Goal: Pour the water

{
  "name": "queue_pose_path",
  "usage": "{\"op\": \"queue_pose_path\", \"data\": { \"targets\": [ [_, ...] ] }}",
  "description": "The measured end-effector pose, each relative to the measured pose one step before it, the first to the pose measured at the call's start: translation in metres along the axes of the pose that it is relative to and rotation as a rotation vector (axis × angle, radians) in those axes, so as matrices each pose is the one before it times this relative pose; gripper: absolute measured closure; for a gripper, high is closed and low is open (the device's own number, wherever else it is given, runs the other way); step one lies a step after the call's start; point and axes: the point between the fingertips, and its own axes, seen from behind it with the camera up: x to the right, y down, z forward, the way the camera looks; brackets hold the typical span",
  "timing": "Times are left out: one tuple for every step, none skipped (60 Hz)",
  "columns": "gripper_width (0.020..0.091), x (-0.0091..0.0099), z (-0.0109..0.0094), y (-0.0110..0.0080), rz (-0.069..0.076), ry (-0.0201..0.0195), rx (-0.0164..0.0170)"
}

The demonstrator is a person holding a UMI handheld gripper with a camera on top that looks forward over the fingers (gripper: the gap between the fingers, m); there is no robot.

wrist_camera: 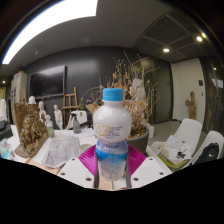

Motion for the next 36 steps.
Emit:
{"op": "queue_pose_path", "data": {
  "targets": [
    [0.075, 0.00494, -0.00006, 0.01273, -0.0195, 0.00808, -0.00545],
    [0.075, 0.00976, 0.00305, 0.00747, -0.0139, 0.00385, -0.01123],
    [0.075, 0.00456, 0.00195, 0.00806, -0.0119, 0.00521, -0.01049],
    [0.075, 0.00431, 0.0025, 0.00793, -0.0085, 0.00322, -0.00988],
    [0.075, 0.00333, 0.00237, 0.008, -0.0038, 0.00167, -0.01013],
    [0.0751, 0.00265, 0.00249, 0.00836, 0.0, 0.0001, -0.0098],
    [0.0751, 0.0022, 0.00248, 0.00839, 0.002, -0.0013, -0.01073],
    [0.0751, 0.00225, 0.00255, 0.00854, 0.0018, -0.00199, -0.01182],
    [0.0751, 0.00203, 0.00229, 0.00851, 0.0028, -0.00166, -0.01222],
    [0.0751, -0.00143, 0.00123, 0.01187, 0.0025, 0.00418, -0.00417],
    [0.075, 0.00213, 0.00059, 0.00634, 0.0021, 0.00189, -0.0108],
    [0.0751, 0.00277, 0.00192, 0.00596, 0.002, 0.00086, -0.00881],
    [0.0751, 0.00155, 0.00197, 0.00579, 0.0002, -0.00086, -0.00807],
    [0.0751, 0.00122, 0.00164, 0.00529, -0.0007, -0.00164, -0.00803],
    [0.0751, 0.0009, 0.00185, 0.00509, -0.0014, -0.00136, -0.00672],
    [0.075, 0.00088, 0.00145, 0.00474, -0.0013, 0.00017, -0.0055],
    [0.075, 0.00078, 0.00136, 0.0042, -0.0007, 0.00128, -0.00465],
    [0.075, -0.00291, 0.00478, 0.00615, 0.0013, 0.00284, -0.00178],
    [0.075, 0.00239, -0.00284, 0.00352, 0.0003, 0.00096, -0.00134],
    [0.0747, 0.00136, 0.00046, 0.00344, 0.0013, 0.00081, -0.00271],
    [0.0743, 0.0012, 0.00072, 0.0032, 0.0022, 0.00125, -0.00267],
    [0.0742, 0.00051, 0.001, 0.00343, 0.0035, -0.00025, -0.00401],
    [0.0743, 0.00001, 0.00112, 0.00385, 0.0033, -0.00193, -0.00514],
    [0.0745, -0.00001, 0.00084, 0.00384, 0.0027, -0.00201, -0.006],
    [0.0744, 0.00039, 0.00109, 0.00382, 0.0021, -0.00024, -0.00531],
    [0.0745, 0.00026, 0.00074, 0.00324, 0.0023, -0.00048, -0.005],
    [0.0738, -0.00287, 0.00331, 0.00267, 0.0022, -0.00094, -0.00503],
    [0.0733, -0.00122, 0.00044, -0.00077, 0.0029, -0.00138, -0.00103],
    [0.0727, 0.00013, 0.00011, -0.00135, -0.0014, -0.00065, 0.01792],
    [0.072, 0.0, -0.00036, 0.00157, -0.0023, 0.00136, 0.00278],
    [0.0713, -0.00038, -0.00093, 0.00086, -0.0018, 0.00025, 0.00019],
    [0.0703, -0.00024, -0.00039, -0.00045, -0.0035, 0.00065, 0.00564],
    [0.069, -0.00018, -0.00039, 0.00098, -0.0036, 0.00045, -0.00218],
    [0.0676, -0.00027, -0.00028, -0.00019, -0.002, 0.00047, 0.0011],
    [0.0659, -0.00005, -0.00008, 0.00005, -0.0012, 0.00132, 0.00033],
    [0.0642, -0.00023, -0.00532, -0.0017, 0.0007, 0.00198, -0.00024]
  ]
}}
